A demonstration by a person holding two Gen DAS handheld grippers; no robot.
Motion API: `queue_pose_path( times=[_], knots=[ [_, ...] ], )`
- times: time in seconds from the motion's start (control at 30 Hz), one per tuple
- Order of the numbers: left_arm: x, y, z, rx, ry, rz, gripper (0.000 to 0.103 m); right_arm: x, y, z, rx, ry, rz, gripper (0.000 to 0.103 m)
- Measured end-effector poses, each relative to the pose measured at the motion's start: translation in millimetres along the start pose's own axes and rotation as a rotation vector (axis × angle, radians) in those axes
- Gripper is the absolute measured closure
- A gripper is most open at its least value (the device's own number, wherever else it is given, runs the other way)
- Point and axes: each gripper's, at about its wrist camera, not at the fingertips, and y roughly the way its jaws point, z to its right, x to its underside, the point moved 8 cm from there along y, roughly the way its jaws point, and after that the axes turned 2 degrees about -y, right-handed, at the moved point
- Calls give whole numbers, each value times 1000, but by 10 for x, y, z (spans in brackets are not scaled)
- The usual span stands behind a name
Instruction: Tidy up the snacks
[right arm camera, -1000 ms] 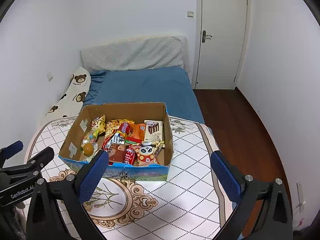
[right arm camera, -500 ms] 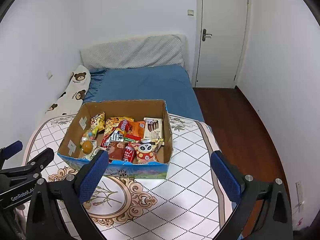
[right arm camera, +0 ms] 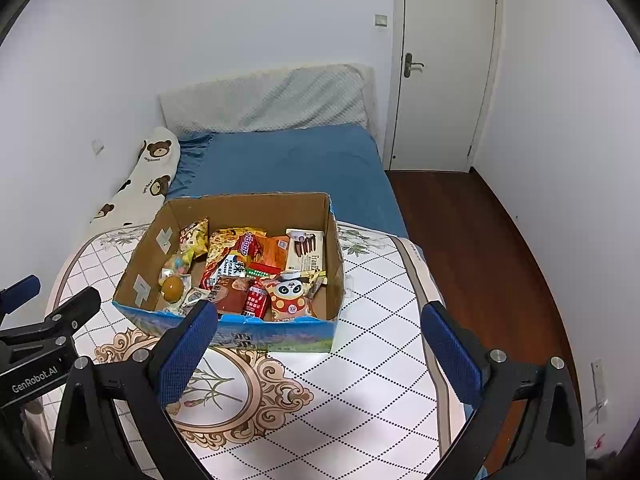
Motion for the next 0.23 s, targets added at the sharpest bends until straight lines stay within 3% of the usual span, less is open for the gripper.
queue_pose_path(
  times=[0.23],
  knots=[
    [-5,-18,20,8,1,10,0,2,-3,-8,1,-2,-1,0]
  ],
)
